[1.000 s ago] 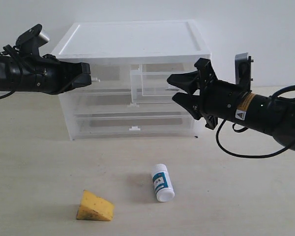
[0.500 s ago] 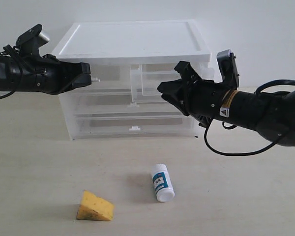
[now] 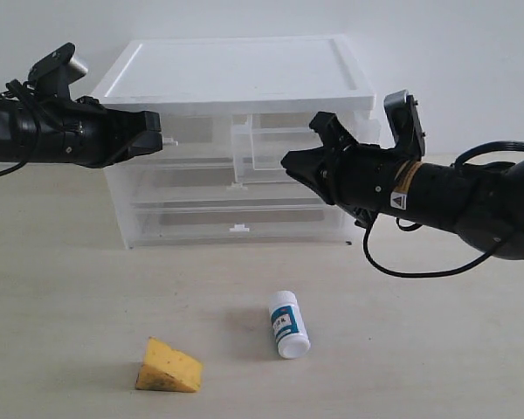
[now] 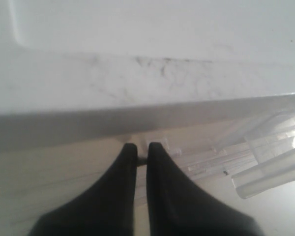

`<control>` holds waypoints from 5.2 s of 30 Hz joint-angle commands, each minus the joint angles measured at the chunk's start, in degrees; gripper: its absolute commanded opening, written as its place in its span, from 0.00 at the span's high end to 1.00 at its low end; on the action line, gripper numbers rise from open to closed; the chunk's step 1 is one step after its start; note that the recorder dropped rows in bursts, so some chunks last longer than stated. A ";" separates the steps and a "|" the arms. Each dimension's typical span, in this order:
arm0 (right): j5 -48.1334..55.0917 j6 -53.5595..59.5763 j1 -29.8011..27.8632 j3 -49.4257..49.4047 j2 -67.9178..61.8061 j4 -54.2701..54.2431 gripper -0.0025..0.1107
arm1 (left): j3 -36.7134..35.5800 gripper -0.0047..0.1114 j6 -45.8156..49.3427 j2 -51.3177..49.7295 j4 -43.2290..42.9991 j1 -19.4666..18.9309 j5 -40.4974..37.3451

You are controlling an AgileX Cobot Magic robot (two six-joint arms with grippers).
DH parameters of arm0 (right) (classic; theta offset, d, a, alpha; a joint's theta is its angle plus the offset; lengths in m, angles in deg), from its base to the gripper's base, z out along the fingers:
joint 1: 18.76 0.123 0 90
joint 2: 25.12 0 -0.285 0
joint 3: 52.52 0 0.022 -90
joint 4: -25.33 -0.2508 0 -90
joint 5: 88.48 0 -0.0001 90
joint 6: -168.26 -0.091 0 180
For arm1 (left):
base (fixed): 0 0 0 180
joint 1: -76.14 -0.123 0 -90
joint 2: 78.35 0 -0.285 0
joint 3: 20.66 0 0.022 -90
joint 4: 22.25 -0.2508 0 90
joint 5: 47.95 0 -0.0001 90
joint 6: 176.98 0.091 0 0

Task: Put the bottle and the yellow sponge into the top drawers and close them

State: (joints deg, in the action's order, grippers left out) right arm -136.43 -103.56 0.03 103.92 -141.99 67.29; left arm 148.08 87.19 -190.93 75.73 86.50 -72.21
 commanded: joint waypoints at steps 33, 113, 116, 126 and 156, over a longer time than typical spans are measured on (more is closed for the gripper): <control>-10.09 3.22 0.03 -9.16 0.46 1.75 0.70 | 1.09 0.93 -0.67 -1.56 1.84 0.61 0.16; 26.47 31.27 16.35 -8.99 9.89 11.89 0.98 | 1.09 0.93 -2.38 -1.56 -0.52 0.61 0.85; 26.47 30.43 16.35 -8.99 16.06 12.62 0.98 | 1.09 0.93 -2.38 -1.56 -1.23 0.61 0.68; 44.09 35.74 16.12 -0.71 29.87 12.75 0.98 | 1.09 0.93 -2.38 -1.56 -1.66 0.61 0.45; 54.47 39.58 11.41 19.07 11.14 13.21 0.97 | 0.98 0.93 -2.38 -1.56 -3.14 0.61 0.49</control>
State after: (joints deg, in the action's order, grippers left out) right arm -82.74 -64.26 11.82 122.64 -131.00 80.77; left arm 148.69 85.19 -190.93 72.13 86.50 -72.30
